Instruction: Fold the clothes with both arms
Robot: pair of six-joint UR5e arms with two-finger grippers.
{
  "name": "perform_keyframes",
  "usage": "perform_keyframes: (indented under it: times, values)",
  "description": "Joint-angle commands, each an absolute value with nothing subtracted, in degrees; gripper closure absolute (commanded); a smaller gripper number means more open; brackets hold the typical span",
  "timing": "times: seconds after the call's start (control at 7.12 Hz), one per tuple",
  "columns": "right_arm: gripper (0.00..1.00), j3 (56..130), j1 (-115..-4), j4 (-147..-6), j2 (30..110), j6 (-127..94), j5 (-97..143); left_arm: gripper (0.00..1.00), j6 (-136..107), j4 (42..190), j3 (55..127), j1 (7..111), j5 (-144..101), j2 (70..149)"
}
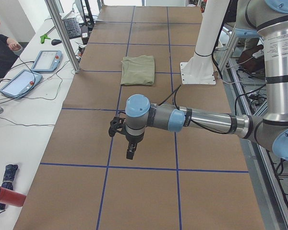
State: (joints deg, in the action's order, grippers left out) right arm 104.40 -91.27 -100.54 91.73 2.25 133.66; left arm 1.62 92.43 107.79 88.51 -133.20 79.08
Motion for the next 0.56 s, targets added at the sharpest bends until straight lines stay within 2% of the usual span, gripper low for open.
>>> perform_keyframes:
  times: [0.0,0.42]
  values:
    - [0.0,104.5,-91.14,-100.46,92.89,2.46,133.68,0.0,1.41,92.02,107.14,88.51,-135.09,78.4]
    - [0.0,104.41,-91.14,-100.55,93.34,2.46,133.59,0.0,1.32,92.37,107.22,88.42,-134.91,78.92]
